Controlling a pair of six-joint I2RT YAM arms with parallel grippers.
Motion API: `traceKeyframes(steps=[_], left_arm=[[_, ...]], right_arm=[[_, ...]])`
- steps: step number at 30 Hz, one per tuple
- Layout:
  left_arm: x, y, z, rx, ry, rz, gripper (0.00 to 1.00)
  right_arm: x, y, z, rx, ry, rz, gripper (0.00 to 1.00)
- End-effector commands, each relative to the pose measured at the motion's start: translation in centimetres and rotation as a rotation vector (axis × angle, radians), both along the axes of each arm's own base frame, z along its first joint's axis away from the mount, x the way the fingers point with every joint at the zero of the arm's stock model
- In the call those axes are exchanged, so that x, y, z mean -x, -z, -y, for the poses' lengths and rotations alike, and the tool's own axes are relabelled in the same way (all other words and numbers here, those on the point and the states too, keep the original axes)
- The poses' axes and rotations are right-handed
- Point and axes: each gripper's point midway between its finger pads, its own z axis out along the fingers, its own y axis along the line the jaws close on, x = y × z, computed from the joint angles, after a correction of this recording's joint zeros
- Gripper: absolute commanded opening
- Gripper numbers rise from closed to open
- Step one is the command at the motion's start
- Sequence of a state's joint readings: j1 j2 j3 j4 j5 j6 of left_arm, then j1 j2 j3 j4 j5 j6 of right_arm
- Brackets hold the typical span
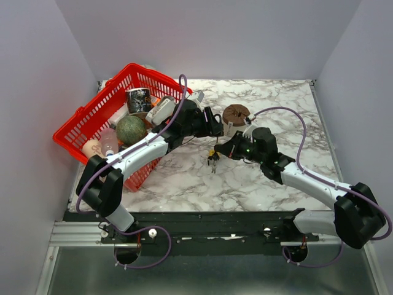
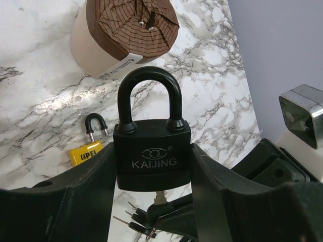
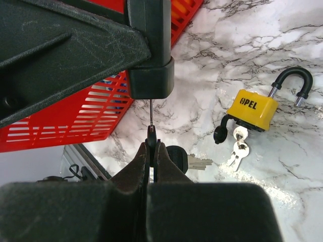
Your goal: Unlock with the key
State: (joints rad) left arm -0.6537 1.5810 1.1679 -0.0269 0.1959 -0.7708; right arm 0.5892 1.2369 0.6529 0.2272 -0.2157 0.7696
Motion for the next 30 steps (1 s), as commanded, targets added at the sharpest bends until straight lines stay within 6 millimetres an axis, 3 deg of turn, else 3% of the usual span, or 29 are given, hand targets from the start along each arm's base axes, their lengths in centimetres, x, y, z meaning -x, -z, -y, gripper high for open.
traceKeyframes(steps=[1,11,14,23,30], left_arm=[[3.4,0.8,1.9,0.026,0.126,-0.079,0.0],[3.7,0.8,2.1,0.021,0.134,-0.077,0.0],[3.8,0.8,2.3,0.022,0.141,-0.075,0.0],[3.9,1.1,2.5,0.013,0.148,-0.082,0.0],[4.4,1.5,3.0,-0.001,0.168,-0.085,0.0]], right_arm=[[-3.9,-4.6,0.8,-0.076,0.123,0.172,0.01],[-4.7,-5.5,1.0,-0.088,0.124,0.203,0.01],[-5.3,-4.4,1.5,-0.02,0.142,0.196,0.01],[-6.0,-3.7,1.3,0.057,0.124,0.193,0.01],[-5.6,-5.8,0.6,-0.038,0.1,0.198,0.01]])
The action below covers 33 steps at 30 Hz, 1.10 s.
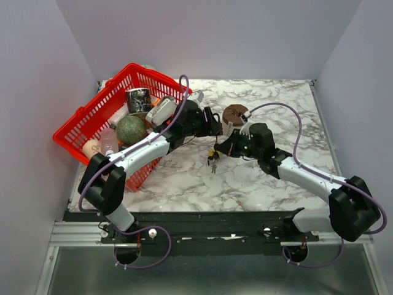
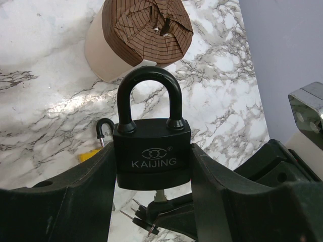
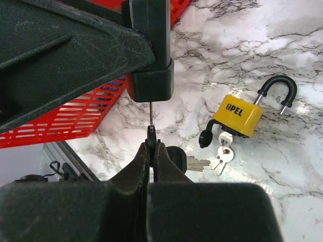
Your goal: Unlock with the key
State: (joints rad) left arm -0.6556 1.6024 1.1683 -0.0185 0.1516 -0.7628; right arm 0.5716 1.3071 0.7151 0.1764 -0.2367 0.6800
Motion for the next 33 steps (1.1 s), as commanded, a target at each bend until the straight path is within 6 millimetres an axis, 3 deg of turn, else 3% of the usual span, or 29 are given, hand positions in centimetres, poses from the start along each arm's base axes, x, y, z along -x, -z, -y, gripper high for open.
traceKeyframes(steps=[1,13,17,23,33], left_arm=[[5.3,0.5,3.4,0.023,0.213,-0.089,0.0],[6.1,1.0,4.2,-0.022,0.25,-0.09,0.0],[6.3,1.0,4.3,-0.017,0.254,-0.095,0.0],[6.6,1.0,4.5,-0.011,0.266,-0.106,0.0],[6.6,1.5,4.8,-0.02,0.29,-0.106,0.0]], right_arm=[[-4.6,-7.2,0.7,-0.139,0.13,0.192,0.01],[-4.7,-8.0,2.3,-0.27,0.142,0.164,0.01],[-5.0,-7.8,2.7,-0.192,0.137,0.216,0.01],[-5.4,-5.5,3.8,-0.05,0.15,0.246,0.01],[-3.1,-5.5,3.0,0.015,0.009,0.306,0.01]])
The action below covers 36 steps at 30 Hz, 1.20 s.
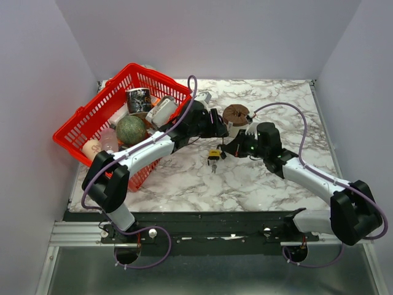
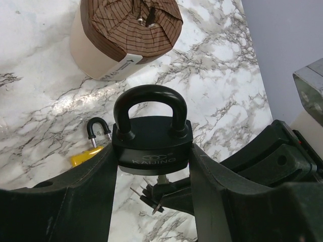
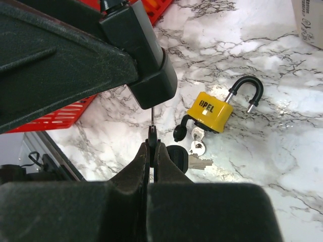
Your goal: Unlock with the key
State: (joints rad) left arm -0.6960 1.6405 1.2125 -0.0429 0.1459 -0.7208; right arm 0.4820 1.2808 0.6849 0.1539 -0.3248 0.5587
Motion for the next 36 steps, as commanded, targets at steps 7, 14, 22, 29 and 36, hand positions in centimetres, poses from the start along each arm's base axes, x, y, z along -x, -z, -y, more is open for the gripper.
traceKeyframes(steps=[7,14,22,29,36], left_arm=[[5.0,2.3,2.3,-0.059,0.201,-0.111,0.0],[4.3,3.0,1.5,-0.089,0.143,-0.095,0.0],[3.1,3.3,0.0,-0.155,0.061,-0.053,0.0],[2.1,3.6,-3.0,-0.285,-0.03,-0.041,0.0],[5.9,9.4,-8.2,-0.408,-0.146,-0.173,0.0]], right_arm=[[0.8,-3.0,1.3,-0.013,0.006,0.108,0.01],[6.5,1.0,1.4,-0.016,-0.124,-0.059,0.01],[10.7,2.6,2.2,-0.01,-0.2,-0.148,0.01],[12.8,3.2,2.6,-0.03,-0.227,-0.167,0.01],[11.2,0.2,3.3,-0.024,-0.15,-0.056,0.01]])
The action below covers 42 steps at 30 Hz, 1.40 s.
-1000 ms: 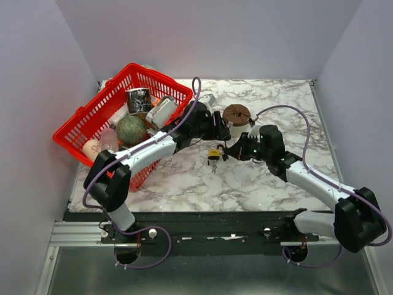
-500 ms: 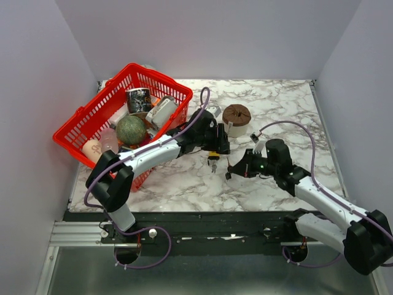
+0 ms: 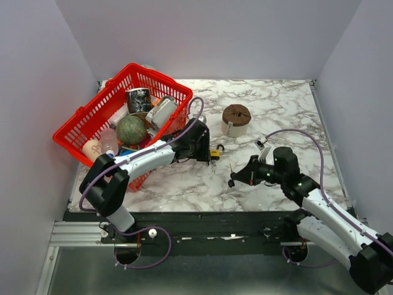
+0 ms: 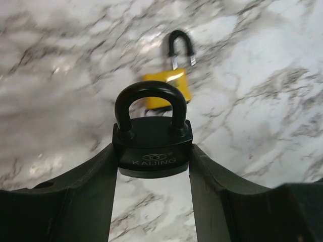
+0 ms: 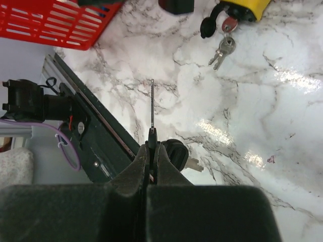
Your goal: Unlock with the key
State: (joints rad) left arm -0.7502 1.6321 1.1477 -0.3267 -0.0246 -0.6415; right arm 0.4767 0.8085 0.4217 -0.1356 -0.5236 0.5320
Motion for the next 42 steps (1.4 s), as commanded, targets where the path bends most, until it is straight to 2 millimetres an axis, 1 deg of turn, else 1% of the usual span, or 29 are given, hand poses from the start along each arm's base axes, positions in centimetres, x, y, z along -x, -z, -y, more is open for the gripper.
traceKeyframes(steps=[1,2,3,5,7,9,10,11,13,14,15,18,19,20,21,23,24,26,27,30,33,36,39,41,42], left_arm=[[2.4,1.8,-3.9,-0.077,-0.116,-0.025,0.0],[3.2,2.7,-4.6,-0.1,-0.123,-0.043,0.0],[3.8,2.9,-4.7,-0.104,-0.122,-0.055,0.0],[4.9,3.9,-5.4,-0.147,-0.122,-0.086,0.0],[5.8,4.9,-5.8,-0.183,-0.096,-0.119,0.0],[6.1,5.6,-6.1,-0.209,-0.086,-0.136,0.0],[6.5,6.4,-6.6,-0.246,-0.075,-0.157,0.0],[6.4,6.4,-6.6,-0.259,-0.069,-0.161,0.0],[6.8,7.3,-7.0,-0.297,-0.063,-0.187,0.05],[6.8,7.4,-7.0,-0.3,-0.06,-0.194,0.13],[6.9,7.6,-7.0,-0.303,-0.058,-0.2,0.19],[7.1,8.1,-6.7,-0.305,-0.044,-0.216,0.32],[7.2,8.3,-6.6,-0.307,-0.04,-0.222,0.35],[7.2,8.3,-6.4,-0.308,-0.031,-0.22,0.38],[7.3,8.3,-6.4,-0.309,-0.027,-0.223,0.44],[7.3,8.3,-6.2,-0.313,-0.024,-0.222,0.51],[7.4,8.4,-6.1,-0.314,-0.021,-0.224,0.58],[7.6,8.5,-6.2,-0.318,-0.02,-0.228,0.66],[7.7,8.4,-6.1,-0.317,-0.02,-0.227,0.74],[8.0,8.4,-6.0,-0.317,-0.012,-0.227,0.85],[8.3,8.3,-6.0,-0.321,-0.013,-0.228,0.89],[8.5,8.1,-5.8,-0.319,-0.006,-0.224,0.9],[8.7,8.1,-6.0,-0.335,-0.009,-0.224,0.9],[8.9,8.4,-6.3,-0.349,-0.013,-0.231,0.89],[8.9,8.4,-6.3,-0.349,-0.012,-0.229,0.85]], right_arm=[[-1.0,-2.0,0.1,0.001,0.032,0.045,0.01],[-1.0,-2.0,0.0,0.003,0.029,0.041,0.01],[-1.1,-2.1,0.0,0.002,0.025,0.046,0.01],[-1.2,-2.0,-0.2,0.003,0.019,0.047,0.01],[-1.2,-1.6,-0.1,0.007,0.016,0.043,0.01],[-1.1,-1.3,-0.1,0.007,0.016,0.042,0.01],[-1.1,-1.2,-0.1,0.008,0.018,0.041,0.01],[-1.0,-0.8,0.0,0.013,0.018,0.036,0.01],[-1.1,-0.7,0.1,0.014,0.024,0.038,0.01],[-1.0,-0.5,0.1,0.016,0.023,0.036,0.01],[-1.0,-0.5,0.1,0.015,0.024,0.036,0.01],[-1.0,-0.3,0.1,0.015,0.026,0.035,0.01],[-1.0,-0.3,0.1,0.014,0.026,0.036,0.01],[-1.0,-0.4,0.1,0.014,0.025,0.039,0.01],[-0.9,-0.3,0.1,0.014,0.025,0.039,0.01],[-0.9,-0.3,0.2,0.014,0.027,0.041,0.01],[-0.9,-0.3,0.2,0.016,0.028,0.04,0.01],[-0.9,-0.2,0.2,0.015,0.03,0.039,0.01],[-0.9,-0.2,0.2,0.016,0.032,0.037,0.01],[-1.0,0.0,0.3,0.019,0.036,0.035,0.01],[-1.0,0.0,0.3,0.02,0.037,0.035,0.01],[-1.1,0.0,0.3,0.021,0.039,0.033,0.01],[-1.1,0.2,0.3,0.024,0.039,0.028,0.01],[-1.1,0.3,0.3,0.025,0.039,0.026,0.01],[-1.1,0.3,0.3,0.025,0.041,0.027,0.01]])
